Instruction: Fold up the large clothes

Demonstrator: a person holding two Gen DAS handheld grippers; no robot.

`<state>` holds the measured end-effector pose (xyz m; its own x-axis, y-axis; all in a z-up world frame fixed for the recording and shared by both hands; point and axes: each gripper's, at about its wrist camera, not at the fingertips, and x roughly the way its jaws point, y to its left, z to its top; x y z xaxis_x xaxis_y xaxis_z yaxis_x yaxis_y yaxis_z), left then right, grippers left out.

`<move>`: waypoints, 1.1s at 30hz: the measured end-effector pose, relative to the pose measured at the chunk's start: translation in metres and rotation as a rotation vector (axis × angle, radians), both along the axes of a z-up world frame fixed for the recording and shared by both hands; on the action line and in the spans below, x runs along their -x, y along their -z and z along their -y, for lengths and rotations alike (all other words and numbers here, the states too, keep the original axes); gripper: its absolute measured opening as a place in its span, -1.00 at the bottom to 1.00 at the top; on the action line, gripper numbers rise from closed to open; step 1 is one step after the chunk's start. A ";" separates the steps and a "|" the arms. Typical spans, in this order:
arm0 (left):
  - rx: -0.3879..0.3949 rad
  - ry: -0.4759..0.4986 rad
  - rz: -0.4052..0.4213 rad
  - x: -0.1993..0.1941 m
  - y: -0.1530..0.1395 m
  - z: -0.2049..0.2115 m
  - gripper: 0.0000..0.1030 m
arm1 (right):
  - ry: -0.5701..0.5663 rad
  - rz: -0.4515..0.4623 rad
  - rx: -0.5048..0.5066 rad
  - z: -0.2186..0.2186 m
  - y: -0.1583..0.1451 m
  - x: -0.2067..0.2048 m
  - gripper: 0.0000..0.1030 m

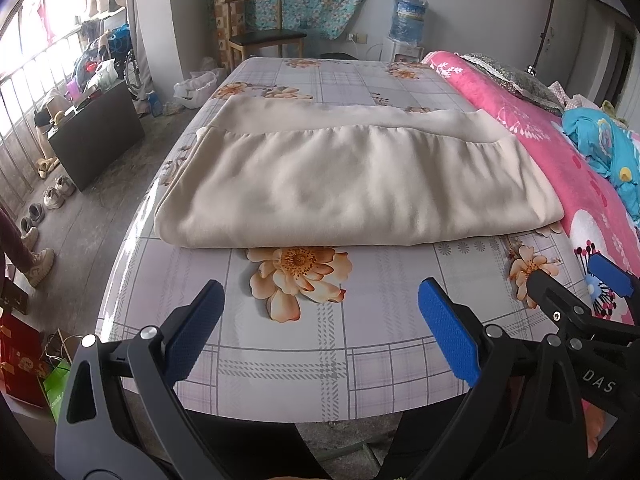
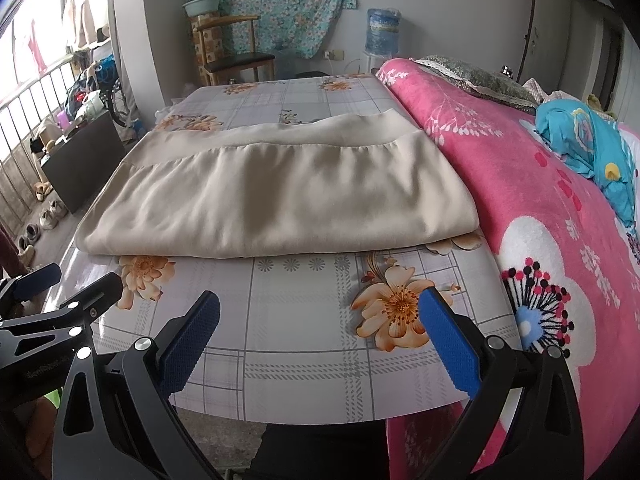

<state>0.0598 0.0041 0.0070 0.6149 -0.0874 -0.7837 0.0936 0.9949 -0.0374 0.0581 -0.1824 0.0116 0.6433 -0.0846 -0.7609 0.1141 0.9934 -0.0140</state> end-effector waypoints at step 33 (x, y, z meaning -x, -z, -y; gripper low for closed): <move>-0.015 -0.003 0.030 0.012 -0.010 0.007 0.82 | 0.002 0.013 -0.015 0.003 -0.005 0.012 0.88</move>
